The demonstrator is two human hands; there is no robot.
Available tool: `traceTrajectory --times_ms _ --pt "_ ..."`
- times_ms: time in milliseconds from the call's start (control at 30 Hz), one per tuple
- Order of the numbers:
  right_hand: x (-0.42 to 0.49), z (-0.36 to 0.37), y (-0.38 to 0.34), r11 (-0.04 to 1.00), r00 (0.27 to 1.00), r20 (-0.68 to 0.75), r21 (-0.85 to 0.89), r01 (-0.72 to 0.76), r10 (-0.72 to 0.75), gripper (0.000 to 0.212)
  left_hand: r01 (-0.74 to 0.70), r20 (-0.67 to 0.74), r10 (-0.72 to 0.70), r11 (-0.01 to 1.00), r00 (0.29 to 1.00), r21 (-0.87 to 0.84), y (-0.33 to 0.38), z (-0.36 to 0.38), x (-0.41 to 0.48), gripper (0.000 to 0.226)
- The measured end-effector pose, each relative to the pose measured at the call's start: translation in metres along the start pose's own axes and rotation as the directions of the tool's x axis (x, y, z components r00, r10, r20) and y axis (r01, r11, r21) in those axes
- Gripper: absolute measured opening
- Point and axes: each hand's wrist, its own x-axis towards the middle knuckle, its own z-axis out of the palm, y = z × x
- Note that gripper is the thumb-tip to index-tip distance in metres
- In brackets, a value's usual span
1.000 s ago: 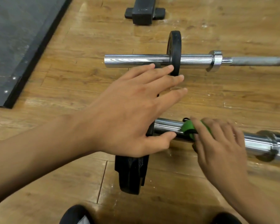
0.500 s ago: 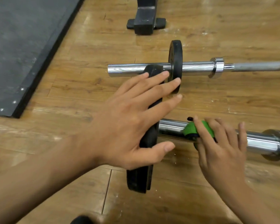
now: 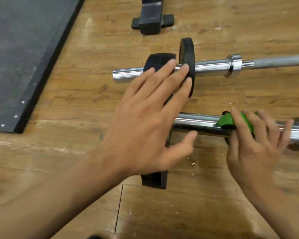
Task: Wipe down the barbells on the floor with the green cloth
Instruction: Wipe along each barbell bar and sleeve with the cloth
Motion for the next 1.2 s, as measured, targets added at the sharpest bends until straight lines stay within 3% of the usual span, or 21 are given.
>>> traceTrajectory --times_ms 67,200,300,467,533,667,733,800,867,967,1000,1100,1200 --pt "0.007 0.010 -0.027 0.998 0.999 0.012 0.043 -0.050 0.050 0.047 0.014 -0.024 -0.014 1.000 1.000 -0.006 -0.003 0.003 0.011 0.077" --pt "0.017 0.034 -0.077 0.968 0.970 0.078 0.118 0.220 -0.230 0.055 0.036 -0.078 -0.038 0.999 0.996 -0.029 -0.012 0.001 0.022 0.075" --pt "0.026 0.033 -0.042 0.950 0.948 0.065 0.036 0.310 -0.312 0.051 0.038 -0.121 -0.044 0.998 0.992 -0.053 -0.014 0.006 0.011 0.084" --pt "0.020 0.027 0.012 0.997 0.990 -0.119 0.021 -0.073 0.075 0.041 0.082 -0.111 -0.104 0.978 0.988 -0.190 -0.012 0.017 0.011 0.087" --pt "0.024 0.036 -0.013 0.994 0.987 -0.121 0.047 -0.101 0.106 0.043 0.077 -0.134 -0.111 0.968 0.985 -0.239 -0.012 0.018 0.018 0.084" --pt "0.024 0.060 -0.070 0.969 0.971 -0.045 0.076 0.237 -0.234 0.059 0.054 -0.139 -0.098 0.956 0.985 -0.288 -0.013 0.022 0.021 0.079" --pt "0.027 0.057 -0.054 0.952 0.952 -0.031 0.024 0.305 -0.304 0.055 0.055 -0.115 -0.089 0.960 0.989 -0.274 -0.017 0.020 0.021 0.078" --pt "0.021 0.048 -0.017 0.971 0.969 -0.065 -0.002 0.240 -0.239 0.052 0.060 -0.091 -0.088 0.959 0.992 -0.277 -0.021 0.017 0.018 0.076" --pt "0.011 0.038 0.016 0.996 0.988 -0.127 -0.003 0.086 -0.085 0.052 0.060 -0.100 -0.094 0.952 0.991 -0.302 -0.022 0.017 0.014 0.075" --pt "0.007 0.040 0.006 0.999 0.982 -0.181 -0.014 -0.051 0.047 0.049 0.060 -0.154 -0.117 0.940 0.981 -0.335 -0.013 0.023 0.014 0.084" --pt "0.010 0.045 -0.011 1.000 0.987 -0.163 -0.009 -0.014 0.012 0.049 0.058 -0.166 -0.120 0.939 0.979 -0.338 -0.010 0.024 0.014 0.085" --pt "0.018 0.060 -0.059 0.960 0.959 -0.061 0.012 0.278 -0.277 0.057 0.052 -0.174 -0.119 0.935 0.977 -0.350 -0.005 0.024 0.013 0.085" --pt "0.027 0.056 -0.038 0.899 0.899 -0.033 -0.055 0.435 -0.437 0.060 0.045 -0.179 -0.117 0.932 0.977 -0.361 -0.008 0.022 0.010 0.083"
